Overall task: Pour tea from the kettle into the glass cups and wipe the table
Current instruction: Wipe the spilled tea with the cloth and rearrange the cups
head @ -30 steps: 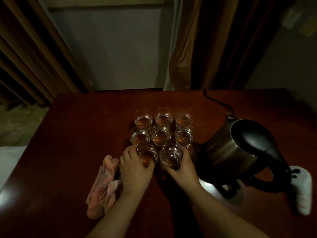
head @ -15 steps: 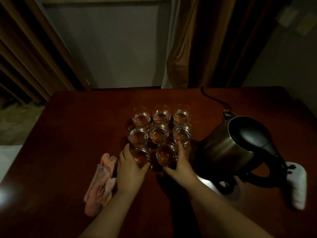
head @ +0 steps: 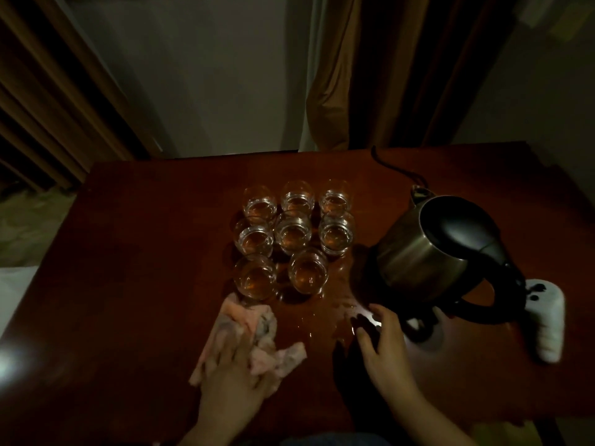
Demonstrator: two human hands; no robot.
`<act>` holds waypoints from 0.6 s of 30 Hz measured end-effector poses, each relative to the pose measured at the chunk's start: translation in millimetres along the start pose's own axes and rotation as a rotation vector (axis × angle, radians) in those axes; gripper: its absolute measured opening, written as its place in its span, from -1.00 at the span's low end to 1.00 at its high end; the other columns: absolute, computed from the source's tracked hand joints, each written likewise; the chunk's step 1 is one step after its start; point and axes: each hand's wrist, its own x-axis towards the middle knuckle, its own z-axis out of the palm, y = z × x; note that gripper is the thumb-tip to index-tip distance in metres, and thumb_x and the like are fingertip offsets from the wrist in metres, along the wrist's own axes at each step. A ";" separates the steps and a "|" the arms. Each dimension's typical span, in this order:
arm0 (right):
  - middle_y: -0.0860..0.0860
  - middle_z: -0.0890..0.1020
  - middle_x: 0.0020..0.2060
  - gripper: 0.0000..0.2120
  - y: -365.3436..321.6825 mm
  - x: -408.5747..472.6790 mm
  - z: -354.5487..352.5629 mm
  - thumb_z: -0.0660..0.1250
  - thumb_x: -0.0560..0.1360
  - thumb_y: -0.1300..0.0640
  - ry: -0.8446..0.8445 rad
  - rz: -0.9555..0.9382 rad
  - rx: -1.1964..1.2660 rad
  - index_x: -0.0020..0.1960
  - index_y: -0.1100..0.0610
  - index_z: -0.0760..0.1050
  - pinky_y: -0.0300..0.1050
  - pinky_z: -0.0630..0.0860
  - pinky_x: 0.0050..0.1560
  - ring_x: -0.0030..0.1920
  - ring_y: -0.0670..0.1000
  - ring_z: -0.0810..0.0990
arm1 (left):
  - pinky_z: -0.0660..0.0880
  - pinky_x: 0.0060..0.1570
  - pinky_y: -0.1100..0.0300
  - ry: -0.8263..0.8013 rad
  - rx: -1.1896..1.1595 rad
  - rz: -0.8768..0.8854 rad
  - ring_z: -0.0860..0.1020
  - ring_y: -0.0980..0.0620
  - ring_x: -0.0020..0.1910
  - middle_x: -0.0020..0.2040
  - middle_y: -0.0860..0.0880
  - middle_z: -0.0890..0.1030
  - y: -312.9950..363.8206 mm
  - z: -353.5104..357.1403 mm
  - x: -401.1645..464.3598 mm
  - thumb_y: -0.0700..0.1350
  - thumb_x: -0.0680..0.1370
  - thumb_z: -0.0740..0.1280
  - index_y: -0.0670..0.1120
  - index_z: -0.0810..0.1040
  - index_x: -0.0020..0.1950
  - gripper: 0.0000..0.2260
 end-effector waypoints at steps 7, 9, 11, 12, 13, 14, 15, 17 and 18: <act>-0.10 0.40 0.12 -0.67 7.7 -10.5 -0.3 0.30 0.49 0.16 -0.024 -0.091 -0.078 0.23 0.06 0.36 -0.14 0.35 0.20 0.21 -0.04 0.41 | -0.08 0.50 -0.04 -0.260 0.187 0.182 -0.29 -0.12 0.50 0.55 -0.02 -0.22 61.5 9.5 6.1 0.13 0.55 0.19 -0.01 -0.24 0.51 -0.26; -0.10 0.39 0.16 -0.63 5.0 -11.7 -1.2 0.29 0.49 0.13 -0.053 -0.097 -0.084 0.28 0.05 0.34 -0.13 0.36 0.23 0.23 -0.06 0.39 | -0.08 0.50 -0.02 -0.290 0.234 0.230 -0.28 -0.15 0.50 0.54 -0.02 -0.24 79.9 15.3 13.0 0.05 0.57 0.19 -0.02 -0.22 0.52 -0.29; -0.05 0.37 0.28 -0.55 6.2 -10.2 -2.4 0.29 0.49 0.07 -0.081 -0.063 -0.090 0.35 0.04 0.29 -0.03 0.34 0.33 0.32 -0.04 0.34 | -0.07 0.49 0.00 -0.306 0.244 0.276 -0.27 -0.14 0.51 0.51 0.02 -0.28 98.2 22.1 18.4 -0.02 0.56 0.22 -0.02 -0.20 0.52 -0.29; -0.03 0.33 0.36 -0.50 7.4 -9.1 -3.5 0.29 0.49 0.04 -0.102 -0.043 -0.095 0.39 0.03 0.25 0.02 0.31 0.37 0.37 -0.02 0.29 | -0.05 0.50 -0.02 -0.321 0.234 0.292 -0.28 -0.12 0.50 0.52 0.02 -0.28 105.7 24.4 21.9 -0.06 0.54 0.24 0.00 -0.20 0.52 -0.27; -0.03 0.28 0.40 -0.46 9.1 -8.3 -4.3 0.29 0.48 0.02 -0.129 -0.028 -0.098 0.42 0.00 0.23 0.04 0.29 0.40 0.41 -0.01 0.25 | -0.04 0.49 -0.04 -0.340 0.218 0.310 -0.29 -0.10 0.50 0.54 0.01 -0.26 111.6 25.5 26.1 -0.08 0.53 0.27 0.01 -0.20 0.52 -0.25; -0.04 0.27 0.41 -0.45 8.7 -8.3 -5.1 0.30 0.46 0.01 -0.153 -0.017 -0.087 0.41 -0.07 0.22 0.04 0.30 0.39 0.41 -0.01 0.25 | -0.06 0.50 -0.04 -0.364 0.198 0.331 -0.29 -0.08 0.50 0.55 0.00 -0.22 115.9 25.0 31.0 -0.09 0.52 0.28 0.01 -0.18 0.52 -0.24; -0.06 0.31 0.38 -0.46 8.9 -8.3 -5.6 0.33 0.42 0.01 -0.169 0.003 -0.025 0.36 -0.15 0.25 -0.01 0.35 0.35 0.38 -0.03 0.31 | -0.08 0.50 0.01 -0.378 0.148 0.356 -0.26 -0.06 0.51 0.56 -0.01 -0.17 117.9 24.5 37.2 -0.08 0.53 0.28 0.01 -0.14 0.53 -0.27; -0.11 0.47 0.21 -0.52 7.1 -7.4 -6.5 0.40 0.37 0.08 -0.160 0.095 0.221 0.21 -0.20 0.31 -0.19 0.48 0.15 0.21 -0.08 0.49 | 0.05 0.46 0.12 -0.406 -0.145 0.353 -0.01 -0.02 0.52 0.55 -0.04 0.04 118.7 19.5 47.4 -0.10 0.54 0.29 0.05 0.07 0.51 -0.39; -0.13 0.52 0.11 -0.55 5.3 -5.1 -7.7 0.42 0.38 0.14 -0.155 0.145 0.318 0.17 -0.12 0.33 -0.28 0.51 0.03 0.11 -0.11 0.54 | 0.20 0.40 0.17 -0.429 -0.364 0.315 0.18 0.00 0.48 0.51 -0.04 0.20 119.0 13.9 49.4 -0.17 0.52 0.31 0.09 0.19 0.45 -0.45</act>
